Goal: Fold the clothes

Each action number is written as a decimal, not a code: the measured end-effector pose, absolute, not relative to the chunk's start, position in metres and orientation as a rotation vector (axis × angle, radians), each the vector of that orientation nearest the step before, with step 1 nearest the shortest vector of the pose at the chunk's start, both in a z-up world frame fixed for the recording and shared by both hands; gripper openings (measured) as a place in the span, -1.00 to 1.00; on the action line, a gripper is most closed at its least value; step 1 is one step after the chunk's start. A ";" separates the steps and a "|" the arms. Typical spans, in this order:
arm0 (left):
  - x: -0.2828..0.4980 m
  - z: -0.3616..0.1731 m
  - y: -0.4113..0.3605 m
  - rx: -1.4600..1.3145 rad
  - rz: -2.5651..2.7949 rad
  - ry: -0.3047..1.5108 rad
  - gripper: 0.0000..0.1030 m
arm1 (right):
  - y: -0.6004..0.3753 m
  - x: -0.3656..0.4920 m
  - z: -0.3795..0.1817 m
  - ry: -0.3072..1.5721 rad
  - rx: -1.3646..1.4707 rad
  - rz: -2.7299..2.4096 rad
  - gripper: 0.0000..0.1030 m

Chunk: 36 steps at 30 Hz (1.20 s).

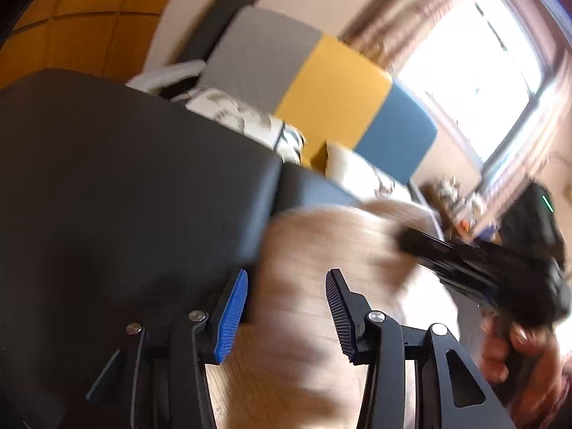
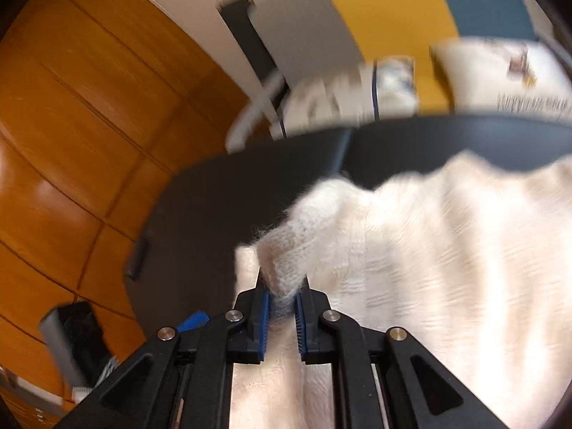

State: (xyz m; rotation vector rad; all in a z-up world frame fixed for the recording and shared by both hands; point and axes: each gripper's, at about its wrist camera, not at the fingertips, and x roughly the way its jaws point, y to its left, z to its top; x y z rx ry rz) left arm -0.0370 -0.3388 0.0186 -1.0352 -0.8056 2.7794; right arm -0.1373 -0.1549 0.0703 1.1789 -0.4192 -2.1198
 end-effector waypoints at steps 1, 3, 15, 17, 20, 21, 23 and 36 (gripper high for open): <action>-0.038 0.024 -0.342 -1.018 2.791 -0.819 -0.09 | -0.145 -0.131 0.085 -0.427 1.132 -2.132 -0.79; -0.044 0.033 -0.347 -0.995 2.814 -0.835 -0.09 | -0.125 -0.118 0.114 -0.442 1.038 -2.154 -0.79; -0.126 0.044 -0.276 -1.169 2.643 -0.560 -0.08 | -0.004 -0.041 0.265 -0.542 0.551 -2.240 -0.79; -0.133 0.048 -0.255 -1.177 2.584 -0.532 -0.08 | 0.017 -0.031 0.277 -0.571 0.533 -2.254 -0.79; -0.133 0.054 -0.227 -1.163 2.527 -0.487 -0.08 | 0.031 -0.021 0.303 -0.599 0.509 -2.243 -0.79; -0.132 0.055 -0.218 -1.167 2.490 -0.477 -0.08 | 0.034 -0.020 0.312 -0.604 0.489 -2.227 -0.79; -0.129 0.057 -0.200 -1.175 2.417 -0.459 -0.08 | 0.036 -0.024 0.329 -0.624 0.421 -2.165 -1.00; -0.090 0.028 -0.176 -1.268 2.285 -0.516 -0.04 | -0.027 -0.081 0.251 -0.165 0.927 -2.417 -0.34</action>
